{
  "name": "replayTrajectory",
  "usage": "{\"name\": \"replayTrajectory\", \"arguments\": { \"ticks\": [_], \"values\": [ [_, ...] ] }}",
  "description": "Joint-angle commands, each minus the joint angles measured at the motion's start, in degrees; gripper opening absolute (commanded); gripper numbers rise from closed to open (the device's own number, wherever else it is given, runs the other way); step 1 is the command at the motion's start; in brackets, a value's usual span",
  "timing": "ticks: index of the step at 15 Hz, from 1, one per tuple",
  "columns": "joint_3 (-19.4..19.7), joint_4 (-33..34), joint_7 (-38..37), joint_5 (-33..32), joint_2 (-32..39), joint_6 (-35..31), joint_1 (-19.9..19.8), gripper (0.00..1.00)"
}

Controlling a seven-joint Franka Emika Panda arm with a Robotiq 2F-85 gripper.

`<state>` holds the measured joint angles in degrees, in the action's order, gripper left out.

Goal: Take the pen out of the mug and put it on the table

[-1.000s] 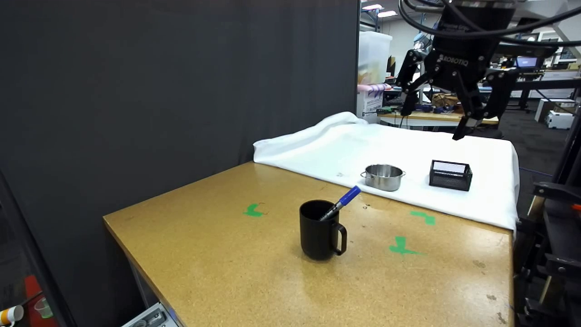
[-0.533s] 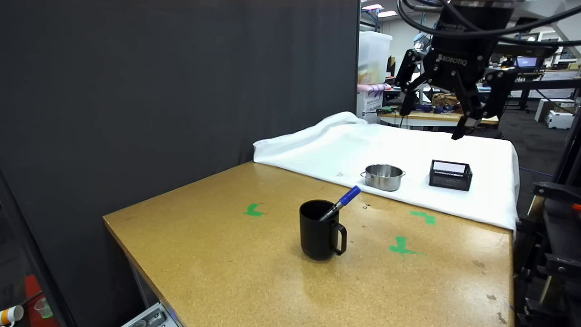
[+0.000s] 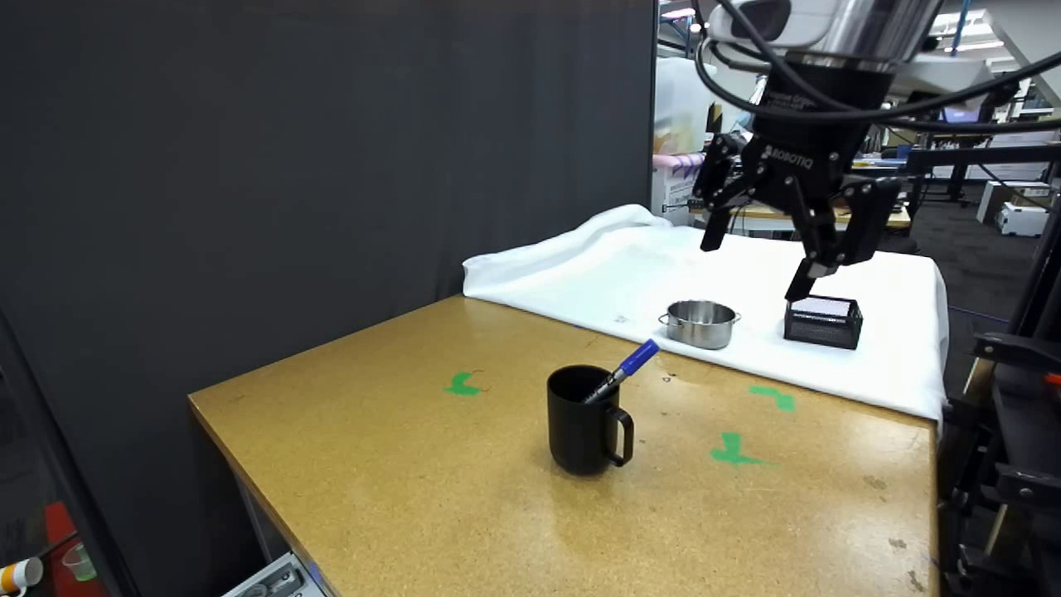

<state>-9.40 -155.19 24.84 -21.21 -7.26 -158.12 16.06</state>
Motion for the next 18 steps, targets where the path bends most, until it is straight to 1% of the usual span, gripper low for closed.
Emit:
{"name": "replayTrajectory", "arguments": {
  "ticks": [1,4,7,10,15,16,17,18],
  "values": [
    [0.08,4.84,-6.26,-2.75,7.92,-3.93,-1.89,1.00],
    [1.54,9.09,-12.98,-7.34,13.35,-4.67,-1.88,1.00],
    [3.88,14.02,-20.12,-12.61,19.08,-3.93,-0.52,1.00],
    [4.46,18.15,-21.57,-12.02,24.84,-4.24,-0.56,1.00],
    [3.42,23.08,-20.17,-10.00,31.45,-4.22,-1.25,1.00],
    [3.28,23.87,-20.18,-9.94,32.24,-4.10,-1.23,0.75],
    [3.91,24.41,-19.43,-9.02,32.69,-4.08,-0.43,0.73],
    [4.09,24.78,-19.64,-8.91,32.96,-4.18,-0.17,0.67]
  ]
}}
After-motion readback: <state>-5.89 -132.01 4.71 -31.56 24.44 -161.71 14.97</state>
